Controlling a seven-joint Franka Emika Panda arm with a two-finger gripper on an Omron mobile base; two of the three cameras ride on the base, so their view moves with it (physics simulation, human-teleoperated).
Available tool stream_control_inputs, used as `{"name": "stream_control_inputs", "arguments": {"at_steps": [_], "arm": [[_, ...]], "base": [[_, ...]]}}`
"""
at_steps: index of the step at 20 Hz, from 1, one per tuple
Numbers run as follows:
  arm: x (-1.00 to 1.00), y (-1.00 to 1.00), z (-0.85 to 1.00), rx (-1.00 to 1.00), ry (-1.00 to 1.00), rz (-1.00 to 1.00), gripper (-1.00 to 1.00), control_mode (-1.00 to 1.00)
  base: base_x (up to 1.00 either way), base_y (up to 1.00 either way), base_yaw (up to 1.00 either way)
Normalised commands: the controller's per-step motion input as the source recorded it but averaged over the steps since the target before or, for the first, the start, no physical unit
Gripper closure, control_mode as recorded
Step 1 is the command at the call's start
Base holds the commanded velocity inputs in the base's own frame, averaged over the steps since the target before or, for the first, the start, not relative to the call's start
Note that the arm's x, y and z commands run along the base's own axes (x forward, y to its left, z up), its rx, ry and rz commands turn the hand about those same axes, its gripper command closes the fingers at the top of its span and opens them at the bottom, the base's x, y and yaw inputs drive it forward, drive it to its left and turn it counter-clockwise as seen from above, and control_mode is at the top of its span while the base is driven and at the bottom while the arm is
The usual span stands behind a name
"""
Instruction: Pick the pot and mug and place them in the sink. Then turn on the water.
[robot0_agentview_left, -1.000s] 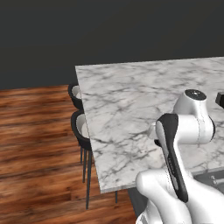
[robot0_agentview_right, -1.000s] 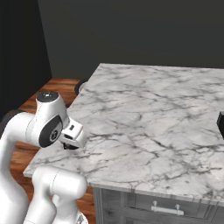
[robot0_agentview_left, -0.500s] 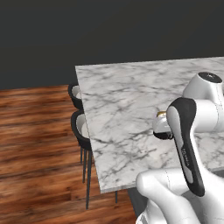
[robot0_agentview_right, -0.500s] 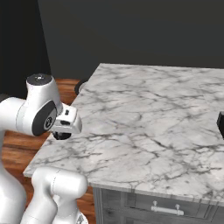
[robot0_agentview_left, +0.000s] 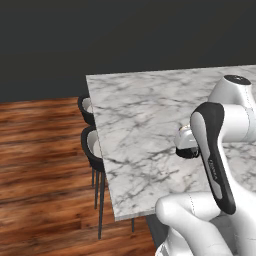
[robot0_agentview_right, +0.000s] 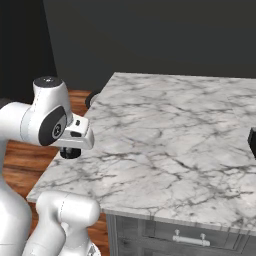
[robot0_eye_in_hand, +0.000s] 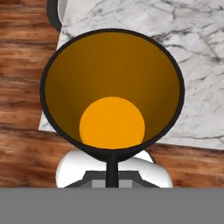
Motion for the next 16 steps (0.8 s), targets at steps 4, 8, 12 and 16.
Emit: {"name": "stream_control_inputs", "arguments": {"at_steps": [4,8,12,16], "arm": [[0.0,0.0,0.0,0.0,0.0,0.0,1.0,-1.0],[0.0,0.0,0.0,0.0,0.0,0.0,1.0,-1.0],[0.0,0.0,0.0,0.0,0.0,0.0,1.0,-1.0],[0.0,0.0,0.0,0.0,0.0,0.0,1.0,1.0]], "base": [[0.0,0.0,0.0],[0.0,0.0,0.0],[0.0,0.0,0.0],[-0.53,-0.23,-0.02]]}}
